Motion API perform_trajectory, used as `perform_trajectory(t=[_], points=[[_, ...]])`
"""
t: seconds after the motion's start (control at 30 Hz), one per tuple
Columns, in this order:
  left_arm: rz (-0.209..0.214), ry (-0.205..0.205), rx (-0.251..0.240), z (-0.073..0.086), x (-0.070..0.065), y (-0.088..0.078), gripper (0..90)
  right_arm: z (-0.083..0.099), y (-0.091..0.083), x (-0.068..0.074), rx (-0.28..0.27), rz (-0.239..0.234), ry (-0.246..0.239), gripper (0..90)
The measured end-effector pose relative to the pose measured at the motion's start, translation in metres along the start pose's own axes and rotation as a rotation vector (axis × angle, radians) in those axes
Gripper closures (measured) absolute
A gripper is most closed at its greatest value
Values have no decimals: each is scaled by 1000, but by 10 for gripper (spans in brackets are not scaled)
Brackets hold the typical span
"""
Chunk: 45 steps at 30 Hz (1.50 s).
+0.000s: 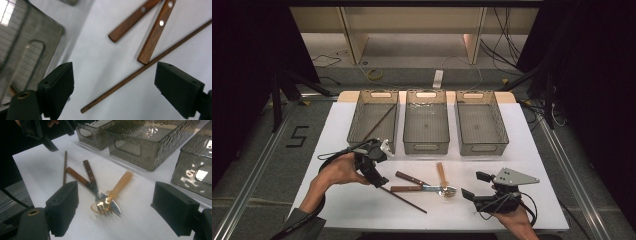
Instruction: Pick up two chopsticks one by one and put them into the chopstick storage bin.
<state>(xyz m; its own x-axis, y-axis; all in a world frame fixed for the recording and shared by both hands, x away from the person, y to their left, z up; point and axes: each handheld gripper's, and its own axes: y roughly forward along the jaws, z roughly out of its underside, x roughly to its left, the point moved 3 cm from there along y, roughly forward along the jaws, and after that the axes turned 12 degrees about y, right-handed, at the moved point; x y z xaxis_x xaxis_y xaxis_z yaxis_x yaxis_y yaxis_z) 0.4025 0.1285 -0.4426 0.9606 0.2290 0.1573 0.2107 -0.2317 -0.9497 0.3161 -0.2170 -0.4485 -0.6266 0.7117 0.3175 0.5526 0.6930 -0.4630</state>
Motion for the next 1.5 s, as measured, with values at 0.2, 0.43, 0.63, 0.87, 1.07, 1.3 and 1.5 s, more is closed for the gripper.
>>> perform_trajectory(t=[0.2,0.43,0.63,0.87,1.07,1.3,1.5], points=[[42,56,50,2,-9,12,209,0,0,0,0,-3,-1,217],[89,102,101,2,-17,27,297,0,1,0,6,-5,-5,217],[102,105,118,2,-19,34,379,0,1,0,6,-5,-5,218],[124,127,136,3,-21,40,459,0,1,1,7,-5,-7,218],[123,146,131,3,-20,41,494,1,1,1,11,-4,-9,219],[140,180,155,4,-23,43,554,1,2,1,13,-7,-11,219],[142,215,189,4,-27,43,625,1,1,1,11,-6,-8,219]])
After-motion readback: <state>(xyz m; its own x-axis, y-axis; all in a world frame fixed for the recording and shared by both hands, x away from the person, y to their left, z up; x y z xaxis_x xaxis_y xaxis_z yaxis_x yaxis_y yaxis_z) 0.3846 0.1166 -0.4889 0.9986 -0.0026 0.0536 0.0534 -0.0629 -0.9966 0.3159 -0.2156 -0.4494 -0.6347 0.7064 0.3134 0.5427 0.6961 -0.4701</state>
